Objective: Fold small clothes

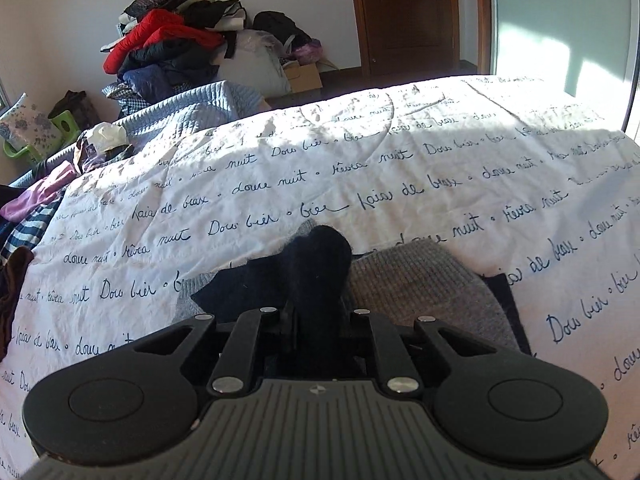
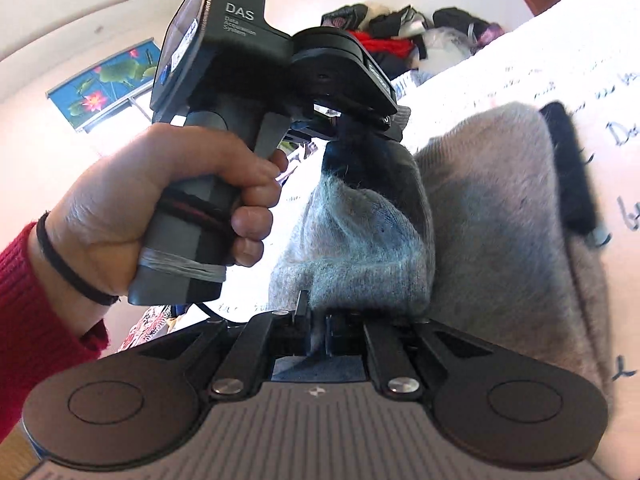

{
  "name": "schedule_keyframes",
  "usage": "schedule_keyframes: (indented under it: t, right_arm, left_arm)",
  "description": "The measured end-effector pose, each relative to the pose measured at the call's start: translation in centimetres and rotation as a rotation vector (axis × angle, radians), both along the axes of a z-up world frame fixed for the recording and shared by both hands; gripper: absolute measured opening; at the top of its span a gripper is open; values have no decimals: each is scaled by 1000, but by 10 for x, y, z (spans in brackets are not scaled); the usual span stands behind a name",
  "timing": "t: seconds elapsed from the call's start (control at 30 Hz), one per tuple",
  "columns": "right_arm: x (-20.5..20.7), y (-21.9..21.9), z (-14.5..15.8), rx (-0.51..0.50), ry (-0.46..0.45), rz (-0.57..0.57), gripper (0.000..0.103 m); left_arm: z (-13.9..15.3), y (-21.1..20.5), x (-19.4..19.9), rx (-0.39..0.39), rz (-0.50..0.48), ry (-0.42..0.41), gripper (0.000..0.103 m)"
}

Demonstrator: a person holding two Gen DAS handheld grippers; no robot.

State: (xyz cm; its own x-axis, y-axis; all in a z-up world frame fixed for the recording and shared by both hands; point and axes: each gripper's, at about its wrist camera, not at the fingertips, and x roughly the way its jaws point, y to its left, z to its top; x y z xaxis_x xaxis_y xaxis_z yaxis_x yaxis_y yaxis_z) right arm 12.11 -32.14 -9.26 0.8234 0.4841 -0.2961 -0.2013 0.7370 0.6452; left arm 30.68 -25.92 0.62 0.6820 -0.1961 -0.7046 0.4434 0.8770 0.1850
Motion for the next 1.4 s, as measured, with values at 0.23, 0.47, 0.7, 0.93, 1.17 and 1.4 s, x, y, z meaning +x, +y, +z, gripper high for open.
schedule_keyframes:
  t: [0.23,0.47,0.7,0.93,1.17,1.4]
  right_arm:
    - [-13,-3,6,-59,-28,-25,7]
    - [-24,3,12,-92,-28,-40,7]
    - [-33,2,13,-117,-31,-52,7]
    - [-38,5,17,-147,-35,-66,7]
    - [-44,13,19,-168,-37,-76,7]
    - [-47,22,22,-182,-40,-85,7]
  left_arm:
    - [0,-10,-3,-31,-17,16,15]
    - [-7,-21,-8,-26,-40,35,15]
    - [-9,-28,-12,-31,-54,43,15]
    - [-9,-35,-13,-32,-69,46,15]
    - [-13,-44,-17,-36,-95,52,15]
    - [-14,-56,-19,-58,-126,50,13]
